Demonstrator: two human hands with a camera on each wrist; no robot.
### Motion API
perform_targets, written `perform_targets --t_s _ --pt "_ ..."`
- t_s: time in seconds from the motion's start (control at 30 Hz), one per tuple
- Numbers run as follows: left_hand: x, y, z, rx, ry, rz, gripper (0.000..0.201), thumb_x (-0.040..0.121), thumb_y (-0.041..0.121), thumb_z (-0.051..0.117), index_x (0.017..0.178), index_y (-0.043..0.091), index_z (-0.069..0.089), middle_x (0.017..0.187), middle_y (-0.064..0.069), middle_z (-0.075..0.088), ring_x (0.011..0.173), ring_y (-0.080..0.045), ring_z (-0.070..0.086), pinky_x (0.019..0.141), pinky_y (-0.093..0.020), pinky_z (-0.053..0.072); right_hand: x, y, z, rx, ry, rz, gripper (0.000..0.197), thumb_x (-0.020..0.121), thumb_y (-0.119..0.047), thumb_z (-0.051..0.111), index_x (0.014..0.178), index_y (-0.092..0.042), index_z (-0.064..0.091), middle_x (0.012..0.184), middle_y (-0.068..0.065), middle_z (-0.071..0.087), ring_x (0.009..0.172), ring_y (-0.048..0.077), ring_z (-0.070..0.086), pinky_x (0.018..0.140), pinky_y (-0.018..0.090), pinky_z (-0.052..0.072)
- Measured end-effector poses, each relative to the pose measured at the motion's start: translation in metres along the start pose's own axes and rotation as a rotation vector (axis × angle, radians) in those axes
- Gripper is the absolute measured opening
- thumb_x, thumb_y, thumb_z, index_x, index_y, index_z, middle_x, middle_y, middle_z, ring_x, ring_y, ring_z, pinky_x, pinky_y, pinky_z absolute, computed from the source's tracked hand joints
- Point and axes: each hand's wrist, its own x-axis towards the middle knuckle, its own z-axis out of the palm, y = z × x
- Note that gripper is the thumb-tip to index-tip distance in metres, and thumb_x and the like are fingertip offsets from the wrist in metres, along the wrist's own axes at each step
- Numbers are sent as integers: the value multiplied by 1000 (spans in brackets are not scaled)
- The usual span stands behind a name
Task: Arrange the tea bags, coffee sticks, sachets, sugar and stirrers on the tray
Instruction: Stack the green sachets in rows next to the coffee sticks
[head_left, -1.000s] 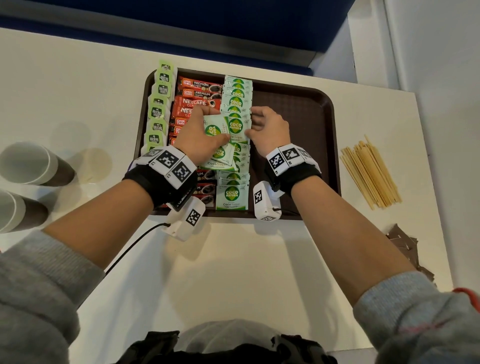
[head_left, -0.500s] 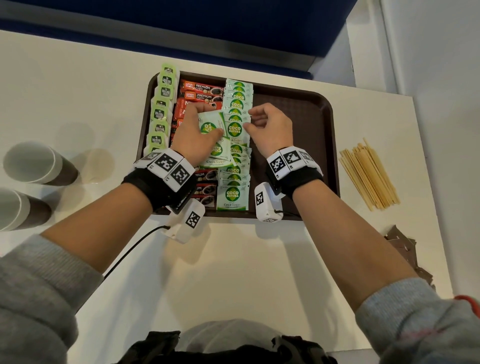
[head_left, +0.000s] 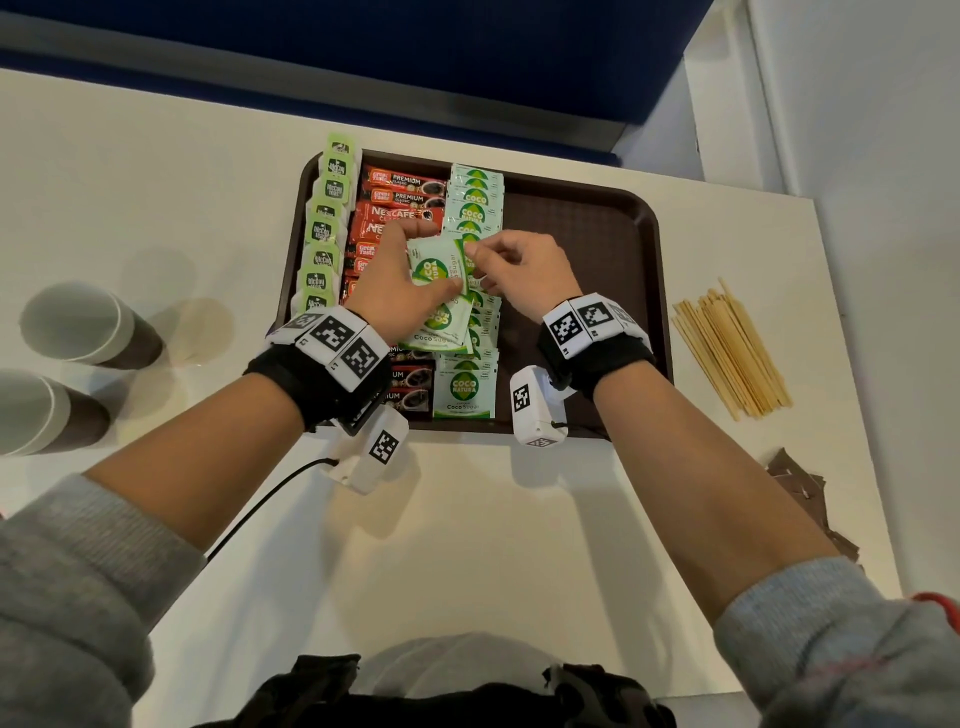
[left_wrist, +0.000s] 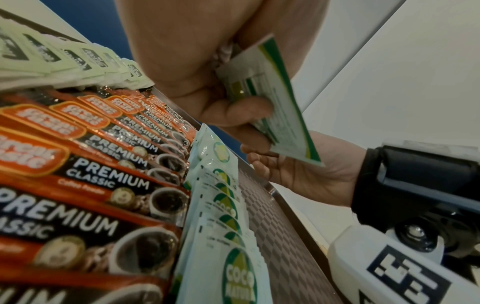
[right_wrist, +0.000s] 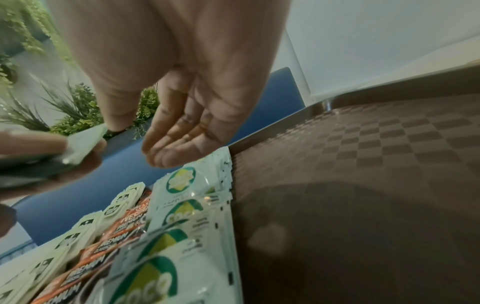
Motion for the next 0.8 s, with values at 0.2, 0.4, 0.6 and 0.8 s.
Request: perform_targets --t_s 0.2,0.4,0.6,0.8 --pt "-5 2 -2 60 -90 -6 59 82 5 71 128 14 34 104 0 59 67 6 55 56 -8 47 -4 -8 -1 77 -91 -33 10 86 -30 67 80 -23 66 72 -5 64 66 9 61 67 27 56" --pt "-6 -3 -3 35 -47 -46 64 80 11 74 132 14 36 103 -1 65 80 -5 63 64 -16 53 -2 -11 -3 209 -92 -41 17 84 -9 69 78 -16 54 90 21 67 72 22 65 59 22 55" --pt "1 -10 -5 44 117 -6 13 91 21 62 100 14 56 90 -4 67 68 -11 59 64 -25 50 -2 -11 -9 321 -92 -10 20 86 4 60 98 -9 50 88 9 64 72 13 66 62 21 57" --pt "6 -14 -7 134 158 19 8 89 24 65 88 19 60 74 10 55 67 -9 53 65 -23 45 -3 -5 -9 60 -90 -67 19 87 -23 66 100 -10 68 101 5 71 93 19 67 83 39 56"
